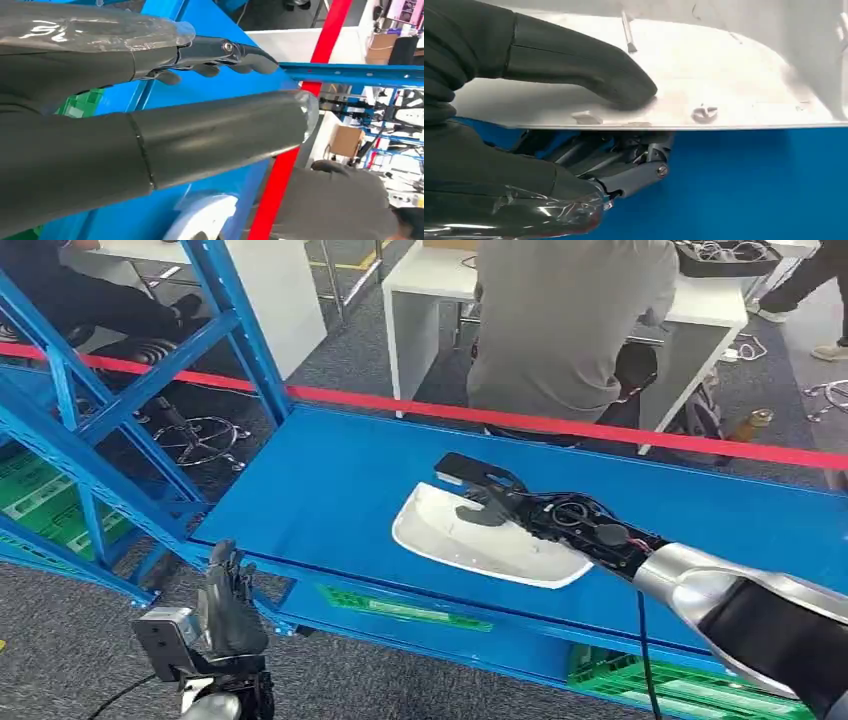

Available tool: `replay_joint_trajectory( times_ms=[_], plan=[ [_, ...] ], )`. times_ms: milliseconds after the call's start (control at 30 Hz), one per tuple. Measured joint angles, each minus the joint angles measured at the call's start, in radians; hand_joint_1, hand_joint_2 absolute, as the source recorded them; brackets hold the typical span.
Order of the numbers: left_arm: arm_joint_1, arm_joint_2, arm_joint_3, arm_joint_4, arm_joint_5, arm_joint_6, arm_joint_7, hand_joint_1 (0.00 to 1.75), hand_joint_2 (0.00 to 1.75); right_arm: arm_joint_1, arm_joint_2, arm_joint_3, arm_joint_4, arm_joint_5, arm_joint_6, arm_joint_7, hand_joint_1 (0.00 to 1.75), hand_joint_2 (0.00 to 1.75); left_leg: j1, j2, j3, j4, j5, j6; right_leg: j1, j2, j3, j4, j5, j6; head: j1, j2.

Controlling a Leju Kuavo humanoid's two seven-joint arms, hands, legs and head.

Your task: Take the parts from the cabinet and place them on the table.

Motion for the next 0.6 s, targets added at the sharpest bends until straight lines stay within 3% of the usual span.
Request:
replay_joint_trajectory(
  times_ms=[233, 600],
  plan=[
    [0.0, 0.0, 0.0, 0.0, 0.003, 0.002, -0.004, 0.0, 0.0, 0.0, 0.0, 0.004, 0.003, -0.015, -0.029, -0.022, 1.75, 1.75, 0.0, 0.0, 0.0, 0.001, 0.0, 0.0, 0.0, 0.001, 0.0, 0.0, 0.0, 0.0, 0.0, 0.0],
    [0.006, 0.005, 0.0, 0.0, -0.004, 0.008, -0.016, 0.0, 0.0, 0.061, -0.037, -0.05, -0.06, -0.092, -0.169, -0.106, 1.75, 1.75, 0.0, 0.0, 0.0, 0.001, 0.0, 0.0, 0.0, 0.001, 0.0, 0.0, 0.0, 0.0, 0.0, 0.0]
  ],
)
